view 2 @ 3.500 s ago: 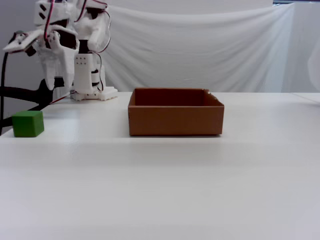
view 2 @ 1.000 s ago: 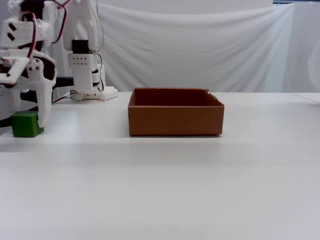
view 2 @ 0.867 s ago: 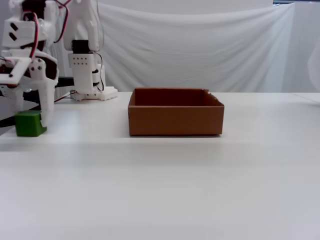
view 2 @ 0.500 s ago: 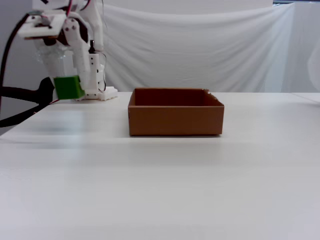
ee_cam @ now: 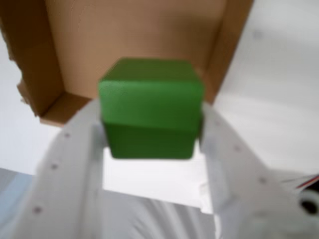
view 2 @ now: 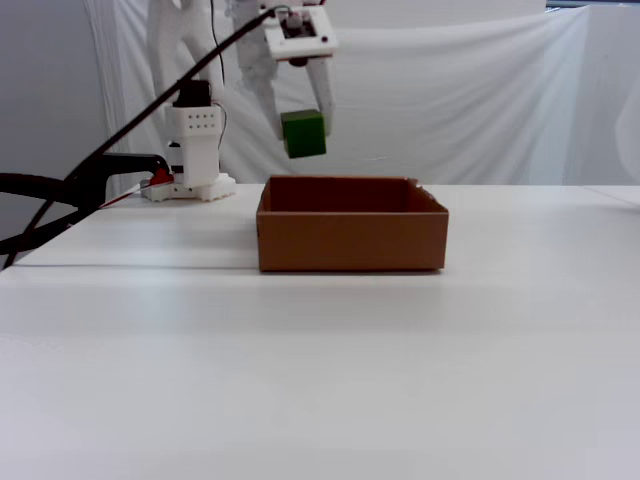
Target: Grasp a green cube and put it in a box.
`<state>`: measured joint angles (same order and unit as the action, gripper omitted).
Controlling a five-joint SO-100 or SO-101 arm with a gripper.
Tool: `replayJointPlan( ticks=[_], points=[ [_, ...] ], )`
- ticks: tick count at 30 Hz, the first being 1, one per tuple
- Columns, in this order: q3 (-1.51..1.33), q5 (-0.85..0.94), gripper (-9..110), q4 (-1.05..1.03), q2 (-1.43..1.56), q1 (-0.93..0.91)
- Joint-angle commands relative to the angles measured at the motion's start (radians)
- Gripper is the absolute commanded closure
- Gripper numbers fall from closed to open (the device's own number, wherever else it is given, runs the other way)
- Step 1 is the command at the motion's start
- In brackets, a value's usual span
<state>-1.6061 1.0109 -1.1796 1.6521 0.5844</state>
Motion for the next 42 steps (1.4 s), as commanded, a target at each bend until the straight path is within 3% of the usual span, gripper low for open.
replayJointPlan(
  ticks=[1,6,14,25,29,42],
  points=[
    [0.087,-0.008,88,0.034,-0.058,0.051],
    [0.137,-0.017,88,0.041,-0.169,0.106],
    [-0.005,-0.028,88,0.241,-0.319,0.140],
    [0.018,-0.028,87,0.239,-0.359,0.129],
    [0.034,-0.023,81,0.207,-0.310,0.095],
    [-0.060,-0.029,80,0.034,0.140,-0.164]
  ],
)
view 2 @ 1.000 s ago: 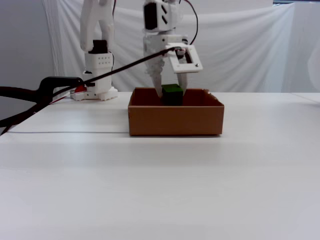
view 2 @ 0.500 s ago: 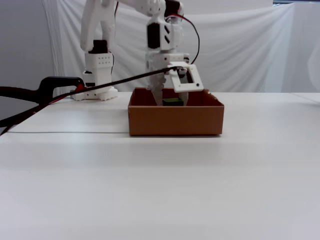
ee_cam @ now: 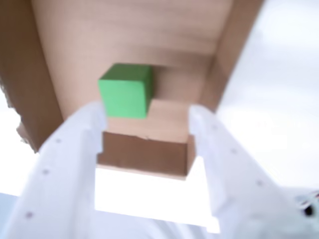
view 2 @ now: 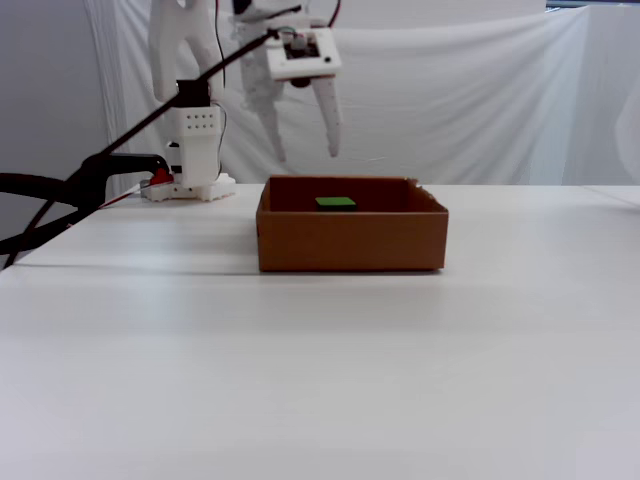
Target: Grasp a green cube and put it in a box.
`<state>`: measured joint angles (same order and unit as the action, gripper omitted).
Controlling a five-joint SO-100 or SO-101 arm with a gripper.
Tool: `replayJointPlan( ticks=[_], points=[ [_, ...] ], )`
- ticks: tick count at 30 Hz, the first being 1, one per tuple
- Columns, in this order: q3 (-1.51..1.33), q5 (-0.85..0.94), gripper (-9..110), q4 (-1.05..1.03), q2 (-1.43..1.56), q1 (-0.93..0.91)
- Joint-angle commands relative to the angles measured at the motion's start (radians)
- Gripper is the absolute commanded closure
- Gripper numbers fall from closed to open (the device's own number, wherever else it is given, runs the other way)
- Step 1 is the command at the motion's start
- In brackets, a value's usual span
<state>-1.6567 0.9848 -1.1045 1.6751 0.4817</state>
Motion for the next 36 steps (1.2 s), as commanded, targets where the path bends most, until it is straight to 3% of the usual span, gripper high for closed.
replayJointPlan(
  ticks=[1,12,36],
  points=[
    [-0.037,-0.003,80,-0.057,0.161,-0.101],
    [-0.589,-0.081,80,-0.066,0.695,-0.423],
    [-1.259,-0.133,80,-0.097,1.399,-0.640]
  ],
)
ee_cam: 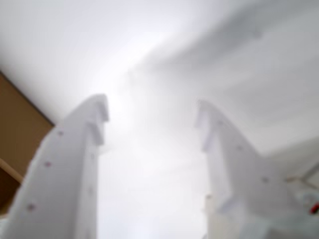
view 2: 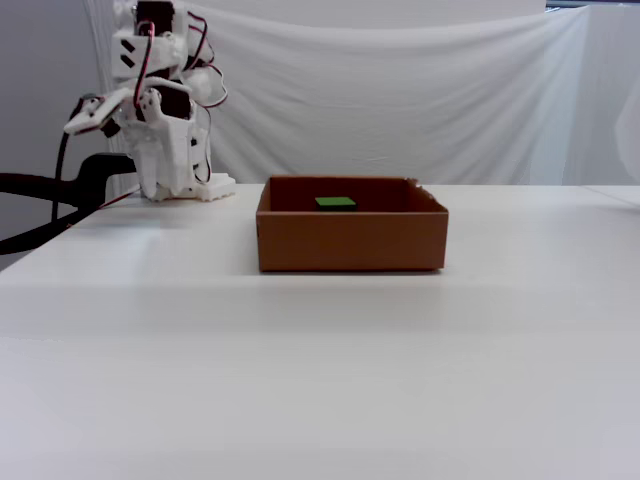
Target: Grasp a green cube and put it in a box.
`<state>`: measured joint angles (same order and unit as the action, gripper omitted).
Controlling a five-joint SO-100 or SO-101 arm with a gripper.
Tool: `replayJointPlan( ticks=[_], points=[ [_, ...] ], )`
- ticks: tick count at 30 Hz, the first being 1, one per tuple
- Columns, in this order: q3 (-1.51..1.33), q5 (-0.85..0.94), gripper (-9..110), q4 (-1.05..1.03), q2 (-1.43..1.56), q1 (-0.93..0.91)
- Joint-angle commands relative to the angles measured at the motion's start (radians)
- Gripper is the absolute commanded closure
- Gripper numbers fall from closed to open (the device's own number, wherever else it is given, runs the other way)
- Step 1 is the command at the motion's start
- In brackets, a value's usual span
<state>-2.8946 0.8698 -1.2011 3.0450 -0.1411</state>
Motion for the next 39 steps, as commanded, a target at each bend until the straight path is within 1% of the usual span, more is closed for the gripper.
replayJointPlan(
  ticks=[1,10,39],
  points=[
    [-0.041,-0.026,80,0.002,0.051,-0.023],
    [-0.077,-0.049,80,-0.021,0.140,-0.077],
    [-0.077,-0.054,79,-0.023,0.140,-0.081]
  ],
)
